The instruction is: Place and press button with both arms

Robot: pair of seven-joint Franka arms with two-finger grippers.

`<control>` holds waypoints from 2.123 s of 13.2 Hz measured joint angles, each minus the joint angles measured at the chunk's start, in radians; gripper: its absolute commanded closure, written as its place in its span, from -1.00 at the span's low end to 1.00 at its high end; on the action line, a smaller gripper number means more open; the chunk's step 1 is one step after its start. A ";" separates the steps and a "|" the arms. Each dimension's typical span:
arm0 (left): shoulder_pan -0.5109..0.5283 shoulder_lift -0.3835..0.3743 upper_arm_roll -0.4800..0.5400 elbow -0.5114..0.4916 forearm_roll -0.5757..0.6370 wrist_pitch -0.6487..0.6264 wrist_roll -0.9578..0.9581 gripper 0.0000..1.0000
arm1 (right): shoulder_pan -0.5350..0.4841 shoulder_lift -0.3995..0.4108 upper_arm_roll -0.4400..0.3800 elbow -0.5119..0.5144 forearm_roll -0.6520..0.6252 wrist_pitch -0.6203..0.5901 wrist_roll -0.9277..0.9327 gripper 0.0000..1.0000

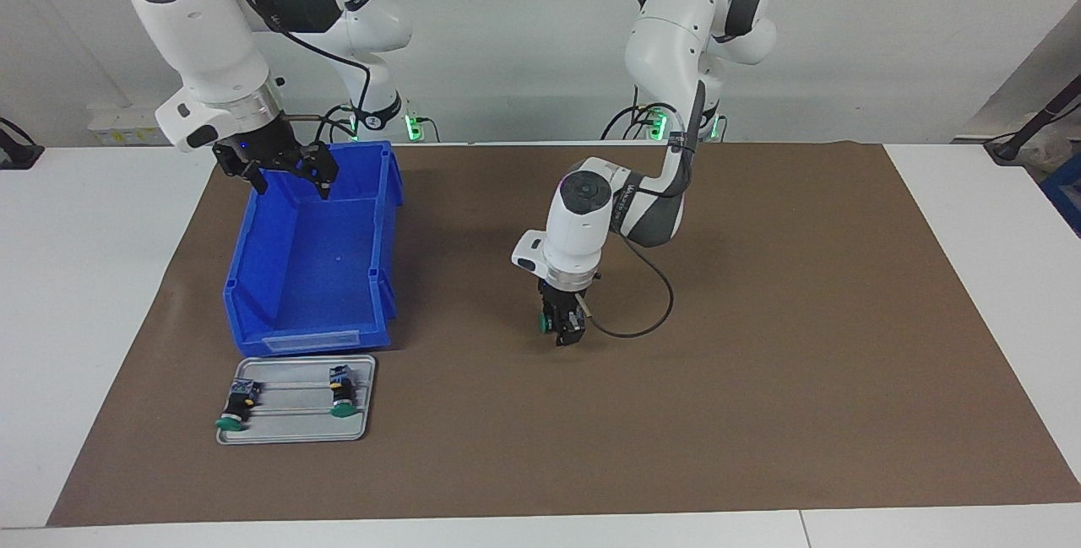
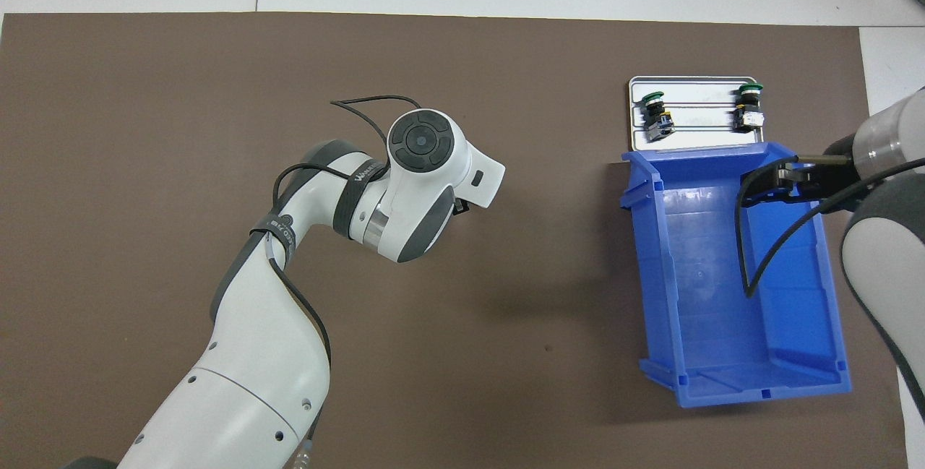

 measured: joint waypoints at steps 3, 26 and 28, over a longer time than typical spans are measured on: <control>0.000 0.000 0.000 -0.007 0.000 0.000 0.000 0.35 | 0.000 0.000 0.000 0.000 0.000 0.000 0.000 -0.99; 0.288 -0.297 0.053 -0.123 -0.320 -0.181 0.343 1.00 | 0.000 0.000 0.000 0.000 0.000 0.000 0.000 -0.99; 0.330 -0.299 0.053 -0.145 -0.409 -0.173 0.418 1.00 | 0.000 0.000 0.000 0.000 0.000 0.000 0.000 -0.99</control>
